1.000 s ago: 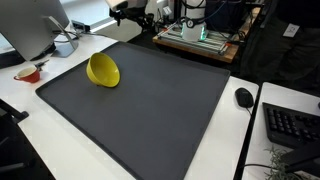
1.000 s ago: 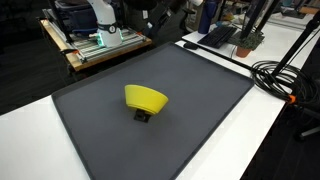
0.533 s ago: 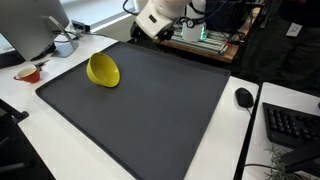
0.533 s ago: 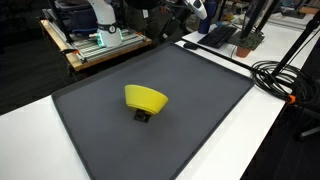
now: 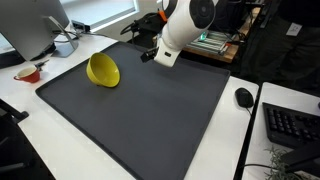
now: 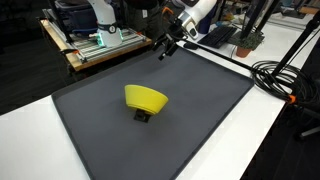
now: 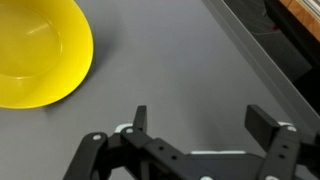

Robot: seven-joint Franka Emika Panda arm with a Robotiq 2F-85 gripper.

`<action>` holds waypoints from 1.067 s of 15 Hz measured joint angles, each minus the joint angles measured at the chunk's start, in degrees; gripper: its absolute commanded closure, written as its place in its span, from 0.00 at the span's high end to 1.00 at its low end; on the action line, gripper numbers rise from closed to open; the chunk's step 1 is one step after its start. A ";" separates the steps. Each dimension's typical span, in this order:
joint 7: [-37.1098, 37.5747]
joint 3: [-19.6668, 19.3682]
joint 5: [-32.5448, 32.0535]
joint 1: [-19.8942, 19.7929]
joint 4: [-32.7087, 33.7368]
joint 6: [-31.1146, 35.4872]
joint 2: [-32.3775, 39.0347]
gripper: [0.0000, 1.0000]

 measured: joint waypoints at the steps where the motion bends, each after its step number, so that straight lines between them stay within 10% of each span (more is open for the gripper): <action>1: -1.08 -0.21 -0.14 -0.33 0.00 0.00 0.25 1.00; 16: -19.54 -1.66 -26.15 -1.35 5.11 0.98 8.20 1.00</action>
